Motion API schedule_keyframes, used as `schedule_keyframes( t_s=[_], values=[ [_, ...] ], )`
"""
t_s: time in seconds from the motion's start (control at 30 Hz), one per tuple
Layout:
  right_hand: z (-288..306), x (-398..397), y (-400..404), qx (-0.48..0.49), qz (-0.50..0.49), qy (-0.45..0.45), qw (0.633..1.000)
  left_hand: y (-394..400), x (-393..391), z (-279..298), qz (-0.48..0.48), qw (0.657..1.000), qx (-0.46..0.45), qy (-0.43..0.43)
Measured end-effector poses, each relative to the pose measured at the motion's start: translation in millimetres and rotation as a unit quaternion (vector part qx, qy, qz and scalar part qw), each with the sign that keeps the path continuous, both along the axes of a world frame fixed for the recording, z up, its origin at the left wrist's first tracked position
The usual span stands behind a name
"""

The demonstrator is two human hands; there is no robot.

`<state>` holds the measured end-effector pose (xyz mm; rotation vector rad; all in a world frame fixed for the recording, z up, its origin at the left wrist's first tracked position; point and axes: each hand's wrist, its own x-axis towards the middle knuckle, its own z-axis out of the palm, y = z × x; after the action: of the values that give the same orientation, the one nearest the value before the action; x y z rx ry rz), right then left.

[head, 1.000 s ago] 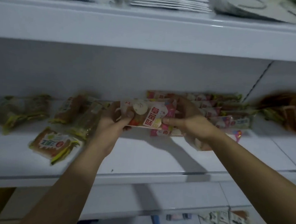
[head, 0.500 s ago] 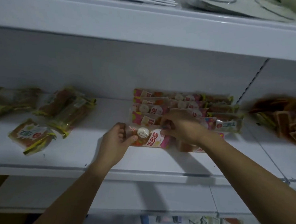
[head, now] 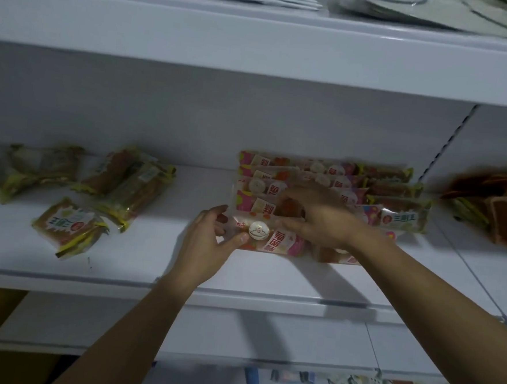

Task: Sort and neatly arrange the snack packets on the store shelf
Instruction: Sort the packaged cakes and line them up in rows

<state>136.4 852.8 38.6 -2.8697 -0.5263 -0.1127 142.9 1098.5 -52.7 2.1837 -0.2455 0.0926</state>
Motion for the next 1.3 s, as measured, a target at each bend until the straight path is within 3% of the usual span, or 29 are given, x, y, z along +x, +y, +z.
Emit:
schedule_keyframes(
  t_s=[0.17,0.33,0.47,0.63,0.73,0.83,0.9,0.97,1.07,1.3],
  values=[
    [6.2,34.5,70.6,0.047,0.023,-0.014,0.999,71.4,15.5,17.0,0.065,0.975,0.165,-0.131],
    [-8.3,82.1,176.8,0.05,0.053,0.009,0.997,165.6,29.6,32.4,0.2,0.931,0.287,-0.106],
    [-20.8,103.2,249.4,-0.046,0.074,0.051,0.995,218.8,39.7,23.7,0.142,0.944,0.297,-0.015],
    [-53.2,134.4,280.9,-0.122,0.101,-0.003,0.987,237.9,50.5,13.0,0.071,0.959,0.273,0.0],
    [-49.2,135.1,276.3,-0.068,0.085,0.015,0.994,236.8,56.3,20.7,0.035,0.975,0.21,-0.057],
    [-15.9,120.7,258.3,0.069,0.068,0.07,0.993,227.4,70.4,43.4,-0.04,0.979,0.153,-0.128],
    [15.9,102.3,236.0,0.157,0.059,0.102,0.98,216.7,78.7,62.1,-0.072,0.986,0.066,-0.137],
    [43.2,80.2,208.9,0.264,0.04,0.119,0.956,201.3,80.6,81.6,-0.07,0.991,-0.023,-0.11],
    [60.1,47.4,163.1,0.446,-0.013,0.145,0.883,158.5,64.5,101.2,-0.069,0.987,-0.138,-0.051],
    [38.8,-14.8,38.7,0.57,-0.109,0.093,0.809,18.7,19.6,103.8,-0.014,0.973,-0.232,0.012]
  ],
)
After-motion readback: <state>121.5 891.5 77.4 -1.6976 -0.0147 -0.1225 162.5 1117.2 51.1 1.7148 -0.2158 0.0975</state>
